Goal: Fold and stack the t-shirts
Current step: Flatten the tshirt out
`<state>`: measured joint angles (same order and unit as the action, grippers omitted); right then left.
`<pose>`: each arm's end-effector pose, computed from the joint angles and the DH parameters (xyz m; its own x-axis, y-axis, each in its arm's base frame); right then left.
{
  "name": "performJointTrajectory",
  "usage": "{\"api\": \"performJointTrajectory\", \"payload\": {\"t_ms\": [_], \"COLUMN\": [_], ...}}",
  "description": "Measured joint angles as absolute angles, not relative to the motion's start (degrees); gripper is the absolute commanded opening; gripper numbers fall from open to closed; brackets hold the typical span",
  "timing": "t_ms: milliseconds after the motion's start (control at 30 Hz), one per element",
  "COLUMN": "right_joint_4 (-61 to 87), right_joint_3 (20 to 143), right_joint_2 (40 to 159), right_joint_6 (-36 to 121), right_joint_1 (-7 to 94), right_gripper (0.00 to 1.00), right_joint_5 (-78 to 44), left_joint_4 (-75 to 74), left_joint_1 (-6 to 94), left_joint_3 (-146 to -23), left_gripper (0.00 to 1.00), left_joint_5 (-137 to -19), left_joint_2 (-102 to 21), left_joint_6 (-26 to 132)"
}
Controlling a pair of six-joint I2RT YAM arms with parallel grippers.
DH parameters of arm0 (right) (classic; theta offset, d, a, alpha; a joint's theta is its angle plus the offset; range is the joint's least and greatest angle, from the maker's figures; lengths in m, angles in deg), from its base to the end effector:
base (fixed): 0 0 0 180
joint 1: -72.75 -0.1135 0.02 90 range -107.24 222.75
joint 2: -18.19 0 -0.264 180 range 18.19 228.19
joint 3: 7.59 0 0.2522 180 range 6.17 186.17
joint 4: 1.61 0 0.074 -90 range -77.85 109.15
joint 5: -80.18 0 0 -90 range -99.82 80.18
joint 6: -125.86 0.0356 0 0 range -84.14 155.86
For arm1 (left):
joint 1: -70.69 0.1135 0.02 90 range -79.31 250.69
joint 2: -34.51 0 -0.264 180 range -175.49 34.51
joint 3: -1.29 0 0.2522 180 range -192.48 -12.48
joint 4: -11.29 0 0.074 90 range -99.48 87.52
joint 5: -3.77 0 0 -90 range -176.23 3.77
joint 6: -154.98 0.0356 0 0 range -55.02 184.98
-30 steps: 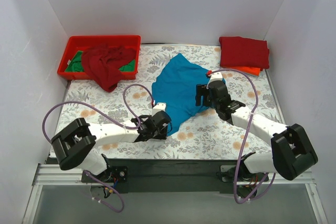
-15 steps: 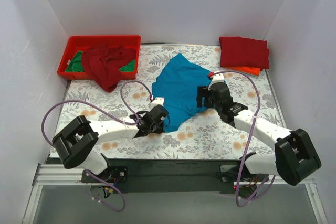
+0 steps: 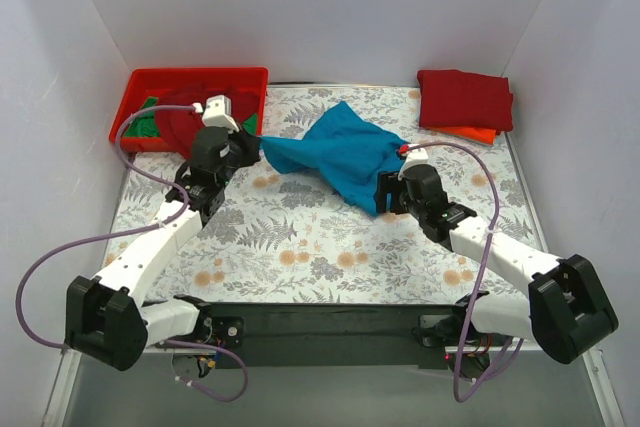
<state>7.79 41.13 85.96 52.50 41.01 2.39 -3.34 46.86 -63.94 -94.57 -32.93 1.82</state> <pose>0.2201 0.1273 0.2237 -0.4901 0.0259 -0.8713 -0.2251 0.9619 0.1552 0.2539 -0.1065 0.3159 -0.3630 -0.8048 -0.4696 -0.1133 0.5384 -0.8350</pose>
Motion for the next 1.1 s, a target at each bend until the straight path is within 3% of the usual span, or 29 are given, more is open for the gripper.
{"api": "performJointTrajectory", "payload": {"t_ms": [167,567,633,800,833,933,1100], "right_joint_4": [7.77,7.31,6.89,5.47,5.43,5.38,6.41], "right_joint_3": [41.0,44.58,45.39,46.92,47.01,47.01,47.01], "right_joint_2": [89.89,103.4,105.17,107.29,107.23,106.24,96.38], "right_joint_6": [53.09,53.75,53.86,53.75,53.55,52.72,50.84], "right_joint_1": [41.01,41.14,41.36,41.9,41.95,42.06,42.25], "right_gripper": [0.79,0.74,0.69,0.43,0.29,0.06,0.01], "right_joint_5": [1.73,0.92,0.53,0.48,0.64,1.21,3.7], "left_joint_4": [-3.73,-3.71,-3.8,-3.8,-3.8,-3.8,-3.84], "left_joint_1": [54.25,60.96,61.63,62.73,62.79,62.97,63.27], "left_joint_3": [-61.45,-57.42,-56.86,-56.81,-56.81,-56.81,-56.81], "left_gripper": [0.0,0.0,0.0,0.0,0.0,0.0,0.0], "left_joint_5": [-90.09,-83.31,-82.9,-82.24,-82.13,-81.83,-81.72], "left_joint_2": [-33.54,-32.47,-32.1,-32.01,-32.01,-31.77,-31.07], "left_joint_6": [2.68,3.48,3.48,3.64,3.7,3.94,4.31]}}
